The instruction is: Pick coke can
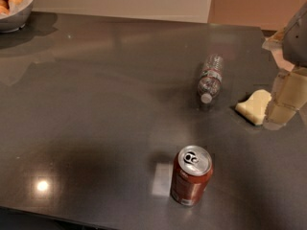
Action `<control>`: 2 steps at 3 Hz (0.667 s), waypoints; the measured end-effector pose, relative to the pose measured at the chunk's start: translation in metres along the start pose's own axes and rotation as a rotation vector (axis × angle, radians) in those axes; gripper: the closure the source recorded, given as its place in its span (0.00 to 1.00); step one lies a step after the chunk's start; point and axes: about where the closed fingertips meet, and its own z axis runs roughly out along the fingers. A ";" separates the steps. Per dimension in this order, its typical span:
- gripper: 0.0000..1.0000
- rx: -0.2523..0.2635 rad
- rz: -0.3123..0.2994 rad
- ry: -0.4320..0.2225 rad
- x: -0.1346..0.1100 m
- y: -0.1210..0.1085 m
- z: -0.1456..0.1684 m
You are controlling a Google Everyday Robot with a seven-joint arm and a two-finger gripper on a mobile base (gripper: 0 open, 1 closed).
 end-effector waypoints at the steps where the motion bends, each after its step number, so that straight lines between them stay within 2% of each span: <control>1: 0.00 0.000 0.000 0.000 0.000 0.000 0.000; 2: 0.00 -0.040 -0.039 -0.039 -0.005 0.010 0.000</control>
Offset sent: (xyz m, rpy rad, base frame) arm -0.0269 0.0203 -0.0089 0.1001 0.0938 0.1676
